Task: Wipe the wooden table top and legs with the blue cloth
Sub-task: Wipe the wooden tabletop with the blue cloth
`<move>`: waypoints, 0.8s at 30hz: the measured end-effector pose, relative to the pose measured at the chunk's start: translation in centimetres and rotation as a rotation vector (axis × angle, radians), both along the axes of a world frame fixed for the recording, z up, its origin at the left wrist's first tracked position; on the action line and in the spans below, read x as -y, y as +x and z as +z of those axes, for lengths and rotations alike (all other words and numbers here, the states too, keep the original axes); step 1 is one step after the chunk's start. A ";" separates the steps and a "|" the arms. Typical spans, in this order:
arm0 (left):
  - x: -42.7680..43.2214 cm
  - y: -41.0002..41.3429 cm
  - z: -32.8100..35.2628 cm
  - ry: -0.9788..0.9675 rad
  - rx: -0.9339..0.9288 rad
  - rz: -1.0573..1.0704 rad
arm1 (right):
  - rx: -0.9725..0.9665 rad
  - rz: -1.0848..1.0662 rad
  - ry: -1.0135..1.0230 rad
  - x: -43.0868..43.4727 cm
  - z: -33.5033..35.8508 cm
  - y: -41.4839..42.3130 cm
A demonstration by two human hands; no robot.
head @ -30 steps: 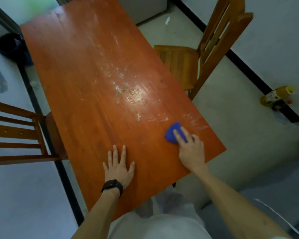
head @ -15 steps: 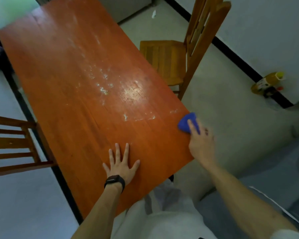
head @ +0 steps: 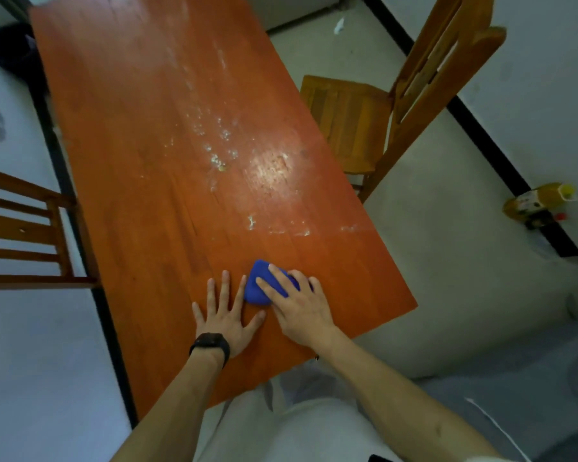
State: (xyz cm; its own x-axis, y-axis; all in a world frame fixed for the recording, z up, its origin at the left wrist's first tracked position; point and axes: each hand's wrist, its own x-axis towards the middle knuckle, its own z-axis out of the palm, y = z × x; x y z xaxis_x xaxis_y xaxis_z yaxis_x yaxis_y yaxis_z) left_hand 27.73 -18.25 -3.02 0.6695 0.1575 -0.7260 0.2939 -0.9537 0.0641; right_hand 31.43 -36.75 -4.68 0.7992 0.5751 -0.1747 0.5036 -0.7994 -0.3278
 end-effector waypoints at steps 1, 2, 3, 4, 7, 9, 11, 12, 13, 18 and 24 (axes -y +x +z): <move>0.0 -0.1 0.0 -0.003 0.001 -0.001 | 0.024 0.023 -0.012 0.3 -0.1 0.6; -0.1 -0.2 -0.2 -0.006 0.004 -0.001 | 0.045 0.054 -0.026 0.6 -0.1 1.1; -0.1 -0.3 -0.3 -0.010 0.012 0.003 | 0.054 0.091 -0.037 0.9 -0.1 1.5; -0.1 -0.3 -0.6 -0.012 0.017 0.007 | 0.053 0.112 -0.048 1.3 -0.1 1.8; -0.2 -0.3 -0.9 -0.024 0.005 0.001 | 0.027 -0.127 -0.095 3.9 -0.2 4.5; -0.3 -0.5 -0.8 -0.033 0.003 -0.005 | 0.031 -0.411 -0.132 7.2 -0.4 7.6; -0.3 -0.6 -0.6 -0.041 0.007 -0.002 | -0.023 -0.623 -0.142 11.0 -0.1 10.9; -0.3 -0.5 -0.6 -0.044 0.014 -0.001 | -0.088 -0.737 -0.127 12.4 0.3 12.1; -0.4 -0.5 -0.4 -0.043 0.018 -0.001 | -0.154 -0.846 -0.105 13.2 0.9 12.8; -0.5 -0.4 0.0 -0.036 0.009 -0.012 | -0.093 -1.034 0.146 9.9 3.2 9.2; -0.4 -0.6 0.6 -0.091 0.103 0.020 | 0.024 -0.516 0.122 1.8 2.6 1.1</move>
State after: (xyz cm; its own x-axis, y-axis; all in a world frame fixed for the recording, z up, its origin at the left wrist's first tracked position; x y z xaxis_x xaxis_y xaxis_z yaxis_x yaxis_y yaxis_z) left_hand 27.10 -17.86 -2.44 0.7388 0.1085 -0.6651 0.3002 -0.9366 0.1806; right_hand 32.49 -38.53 -2.04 0.9867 0.1209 -0.1091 0.0632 -0.9020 -0.4272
